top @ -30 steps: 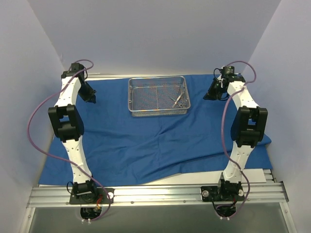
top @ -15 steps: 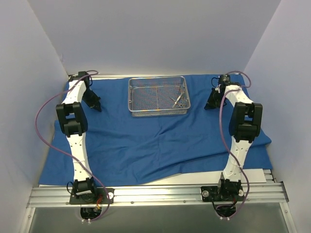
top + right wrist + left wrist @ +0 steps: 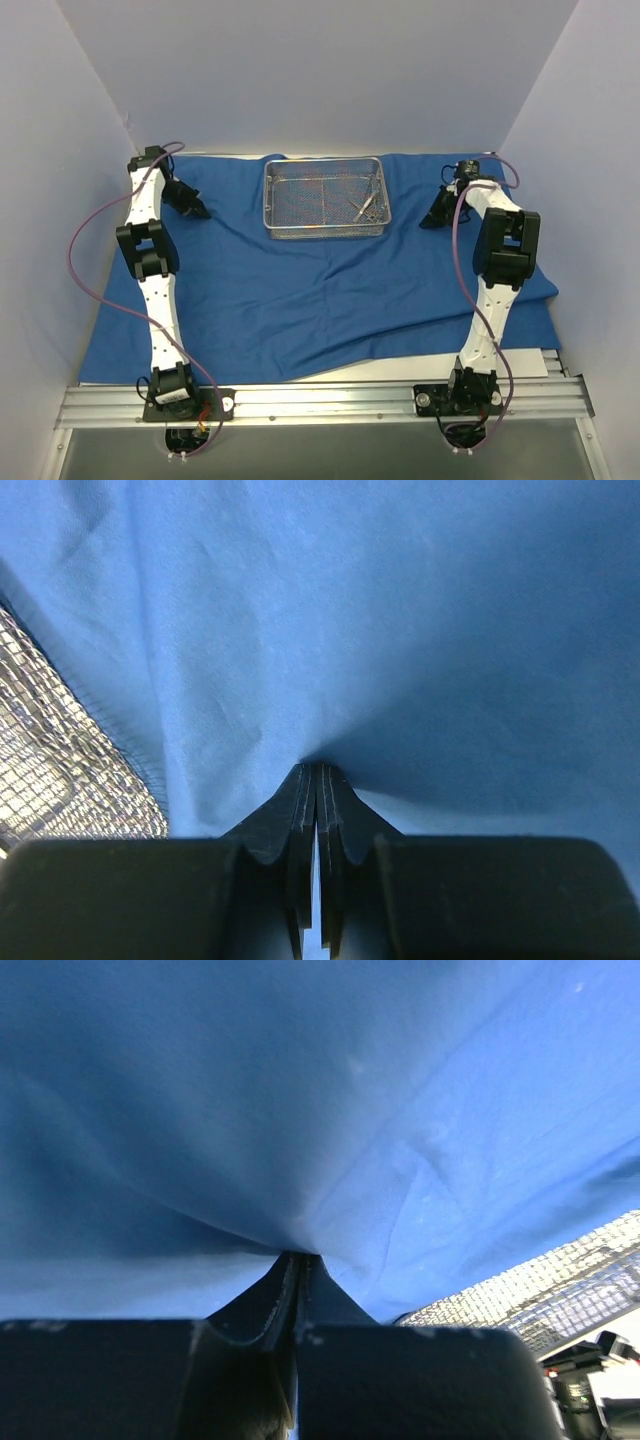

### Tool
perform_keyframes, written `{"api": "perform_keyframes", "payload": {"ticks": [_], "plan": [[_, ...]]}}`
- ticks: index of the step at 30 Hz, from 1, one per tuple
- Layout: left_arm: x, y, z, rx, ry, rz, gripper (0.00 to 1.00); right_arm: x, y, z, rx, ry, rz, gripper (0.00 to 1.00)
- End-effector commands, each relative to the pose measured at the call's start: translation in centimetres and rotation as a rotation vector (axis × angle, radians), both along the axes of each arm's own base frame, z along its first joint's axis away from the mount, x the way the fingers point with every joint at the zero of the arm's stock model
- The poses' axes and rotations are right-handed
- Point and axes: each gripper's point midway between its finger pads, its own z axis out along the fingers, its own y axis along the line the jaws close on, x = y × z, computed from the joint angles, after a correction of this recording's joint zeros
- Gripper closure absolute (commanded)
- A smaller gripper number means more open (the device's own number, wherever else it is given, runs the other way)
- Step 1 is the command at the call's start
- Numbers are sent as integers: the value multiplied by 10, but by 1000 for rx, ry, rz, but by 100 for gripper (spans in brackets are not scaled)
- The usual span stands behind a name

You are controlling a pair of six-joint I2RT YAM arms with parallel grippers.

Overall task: Open and lay out the surgical kit
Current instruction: Smooth out the surgical kit at the center of the board.

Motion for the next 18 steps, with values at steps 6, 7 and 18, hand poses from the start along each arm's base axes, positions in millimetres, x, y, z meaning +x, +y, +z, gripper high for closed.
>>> {"api": "perform_keyframes", "payload": {"ticks": [6,7,18], "plan": [[13,75,-49,87,-35,81,98,-3,1,-51,-8,132,34,97],[14,78,-50,85,-41,83,98,4,1,-51,-10,139,43,96],[46,39,66,32,-351,-62,64,29,-46,87,-253,-68,-7,89]]}}
